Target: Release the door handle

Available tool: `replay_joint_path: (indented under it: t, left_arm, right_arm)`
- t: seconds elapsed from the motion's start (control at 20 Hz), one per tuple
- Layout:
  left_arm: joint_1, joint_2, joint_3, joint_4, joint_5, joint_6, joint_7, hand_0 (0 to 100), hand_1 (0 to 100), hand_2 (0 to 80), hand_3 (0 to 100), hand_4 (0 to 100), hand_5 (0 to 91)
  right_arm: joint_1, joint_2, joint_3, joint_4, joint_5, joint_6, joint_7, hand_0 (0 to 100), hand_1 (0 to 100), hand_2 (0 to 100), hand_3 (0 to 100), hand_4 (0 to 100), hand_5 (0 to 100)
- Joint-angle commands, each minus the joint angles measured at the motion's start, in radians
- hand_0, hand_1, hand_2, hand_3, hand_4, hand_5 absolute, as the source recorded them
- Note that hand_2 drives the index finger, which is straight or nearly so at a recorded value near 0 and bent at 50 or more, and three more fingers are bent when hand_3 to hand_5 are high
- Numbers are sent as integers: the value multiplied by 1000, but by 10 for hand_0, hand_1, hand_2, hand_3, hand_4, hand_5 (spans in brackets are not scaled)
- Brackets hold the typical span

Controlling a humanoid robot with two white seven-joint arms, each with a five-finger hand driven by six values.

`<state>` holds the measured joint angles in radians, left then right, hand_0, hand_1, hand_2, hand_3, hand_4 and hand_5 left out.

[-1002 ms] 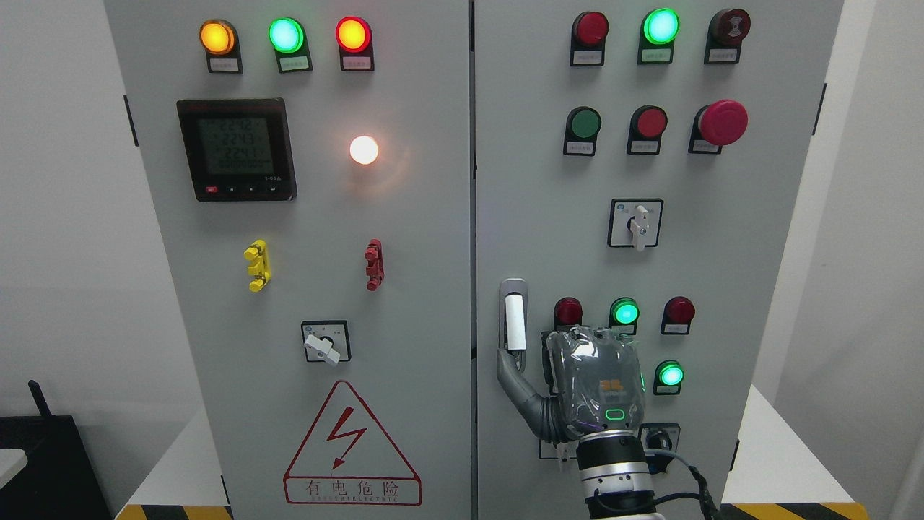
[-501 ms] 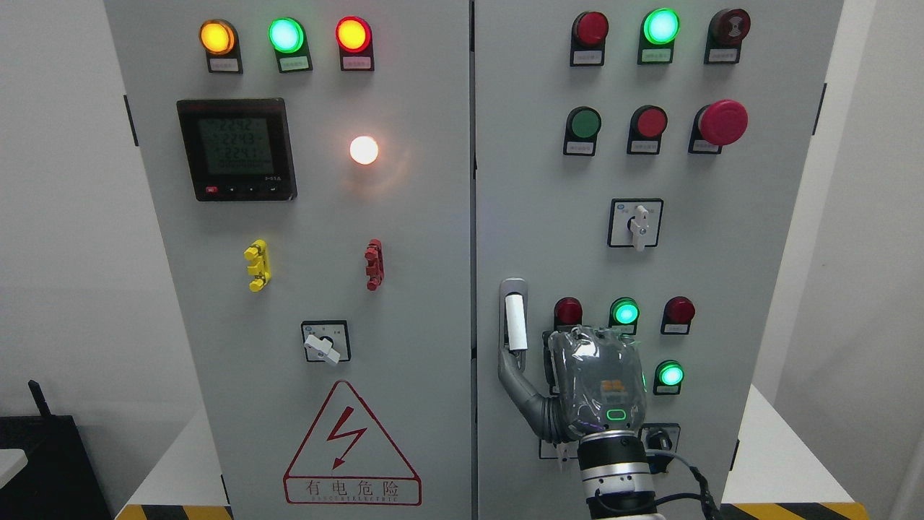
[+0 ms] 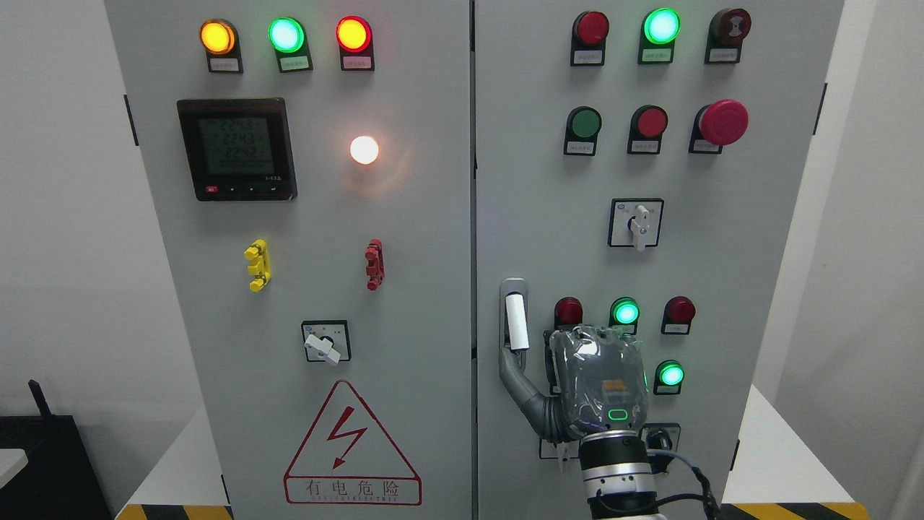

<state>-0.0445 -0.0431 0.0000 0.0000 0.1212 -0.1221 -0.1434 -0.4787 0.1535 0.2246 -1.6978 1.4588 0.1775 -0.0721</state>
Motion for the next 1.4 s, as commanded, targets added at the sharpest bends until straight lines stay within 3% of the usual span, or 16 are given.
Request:
replay_joint_path:
  t: [0.0,1.35]
  left_arm:
    - [0,0,11,17,0,1,1,120,389,0,0,0,0]
    - [0,0,11,17,0,-1,1,120,389,0,0,0,0]
  right_arm:
    - [5,0,-5,-10,0,0,0,432,123,943,1000,994,957]
    - [3,1,-16,-36,9,-1,0,449,148,944,1000,995,959]
